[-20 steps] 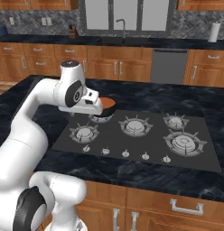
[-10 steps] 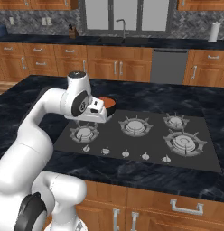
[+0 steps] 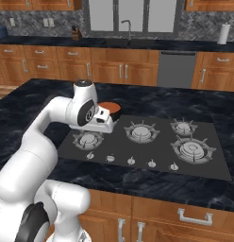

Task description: Wait until the marinara sauce is simmered to a deep red color and then turn off the stove.

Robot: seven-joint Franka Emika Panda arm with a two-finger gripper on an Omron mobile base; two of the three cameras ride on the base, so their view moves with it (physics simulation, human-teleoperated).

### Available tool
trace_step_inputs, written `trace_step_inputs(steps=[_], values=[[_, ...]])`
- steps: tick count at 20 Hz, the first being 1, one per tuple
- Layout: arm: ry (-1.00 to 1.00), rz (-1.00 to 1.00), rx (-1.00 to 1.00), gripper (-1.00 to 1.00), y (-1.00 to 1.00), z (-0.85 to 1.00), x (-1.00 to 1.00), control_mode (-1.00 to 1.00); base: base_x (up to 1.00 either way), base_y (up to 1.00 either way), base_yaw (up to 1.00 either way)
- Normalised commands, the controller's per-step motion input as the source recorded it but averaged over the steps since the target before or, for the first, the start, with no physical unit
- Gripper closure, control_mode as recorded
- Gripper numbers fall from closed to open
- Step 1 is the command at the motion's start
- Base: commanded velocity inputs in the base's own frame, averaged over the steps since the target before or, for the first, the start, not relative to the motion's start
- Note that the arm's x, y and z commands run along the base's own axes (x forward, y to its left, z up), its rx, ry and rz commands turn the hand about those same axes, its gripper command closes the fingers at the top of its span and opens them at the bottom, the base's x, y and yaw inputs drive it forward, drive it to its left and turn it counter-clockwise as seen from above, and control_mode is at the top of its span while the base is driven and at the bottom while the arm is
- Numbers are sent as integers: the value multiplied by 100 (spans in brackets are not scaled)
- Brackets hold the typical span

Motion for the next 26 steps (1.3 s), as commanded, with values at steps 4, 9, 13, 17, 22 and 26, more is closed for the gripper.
trace_step_inputs(steps=[4,9,13,17,22,26], values=[[0,0,0,-100,-4,-20,2,-100,0,0,0],[0,0,1,-100,-13,-27,13,-100,0,0,0],[0,0,3,-100,-20,-40,20,-100,0,0,0],[0,0,3,-100,-17,-37,18,-100,0,0,0],[2,0,2,-100,-8,-30,25,-100,0,0,0],[4,0,0,-100,-9,-34,23,-100,0,0,0]])
